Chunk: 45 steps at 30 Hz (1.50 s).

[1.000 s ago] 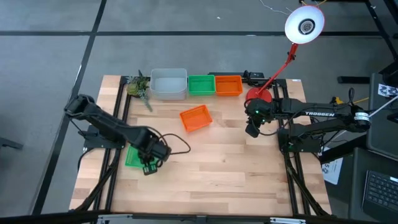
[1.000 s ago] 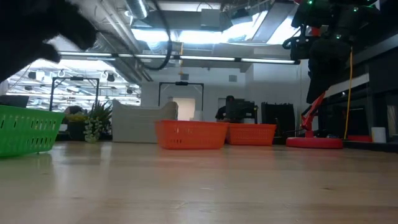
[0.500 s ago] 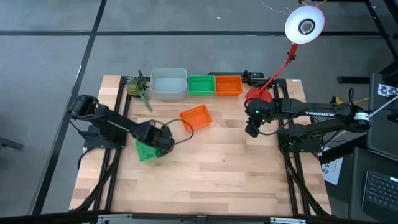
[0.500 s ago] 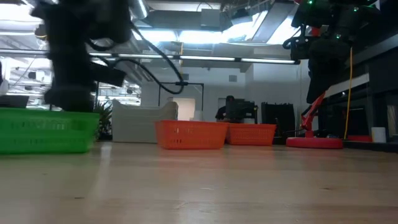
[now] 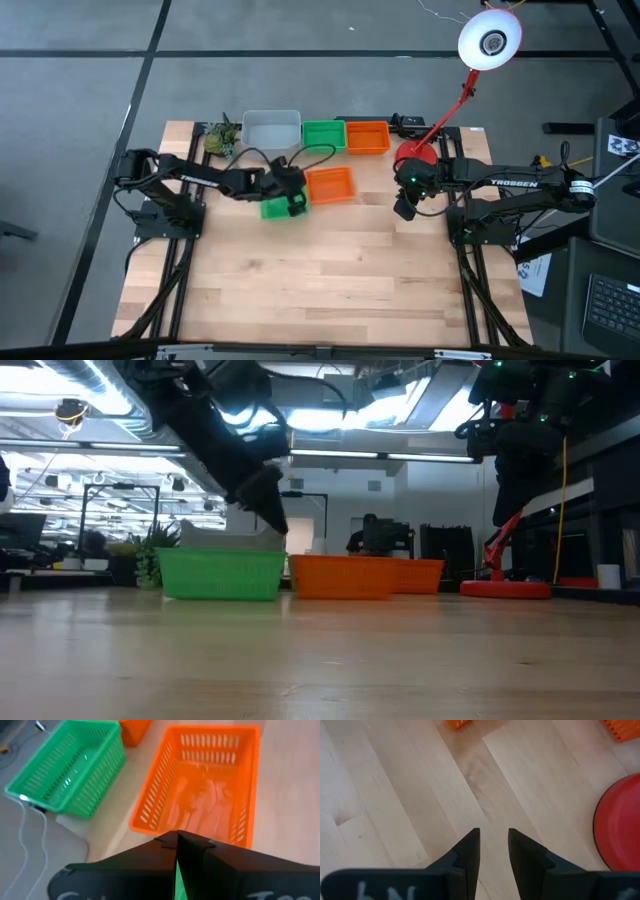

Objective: Stack baskets by color
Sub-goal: Stack the bottom orange bin on top of the top orange bin

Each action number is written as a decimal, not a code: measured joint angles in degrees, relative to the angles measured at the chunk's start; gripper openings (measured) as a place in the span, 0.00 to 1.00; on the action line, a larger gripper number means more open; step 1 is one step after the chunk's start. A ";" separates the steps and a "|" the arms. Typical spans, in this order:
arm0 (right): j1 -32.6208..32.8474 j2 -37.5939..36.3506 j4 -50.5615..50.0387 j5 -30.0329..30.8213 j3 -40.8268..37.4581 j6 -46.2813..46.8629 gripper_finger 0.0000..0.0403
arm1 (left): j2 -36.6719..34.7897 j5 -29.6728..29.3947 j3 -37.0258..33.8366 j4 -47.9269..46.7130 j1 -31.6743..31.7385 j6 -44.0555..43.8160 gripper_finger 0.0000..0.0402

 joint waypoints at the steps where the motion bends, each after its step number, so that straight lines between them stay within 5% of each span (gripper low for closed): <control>1: 0.00 0.00 0.02 0.00 0.00 0.00 0.25 | 0.00 -0.02 0.01 0.73 0.00 0.47 0.00; 12: 0.00 0.00 0.09 -0.02 0.00 -0.24 0.25 | -0.62 -1.59 3.95 -19.95 -4.32 -6.36 0.00; 17: 0.02 0.00 2.13 -0.02 0.00 -0.03 0.25 | -6.90 -1.49 7.84 -28.39 -8.11 -0.87 0.00; 22: 0.00 0.04 7.33 0.22 0.00 0.05 0.25 | -16.41 5.07 4.99 -36.40 -8.70 2.56 0.00; 29: 0.00 1.28 21.85 0.08 0.04 -3.13 0.25 | -31.25 8.55 -10.69 -27.80 -7.72 -2.00 0.00; 39: -0.07 4.12 21.30 -2.13 -0.02 -2.97 0.25 | -49.89 12.85 -36.77 11.74 -8.27 0.40 0.00; 45: -0.04 4.59 20.91 -4.20 0.55 -1.46 0.25 | -58.34 12.38 -44.72 18.44 -6.88 -0.93 0.00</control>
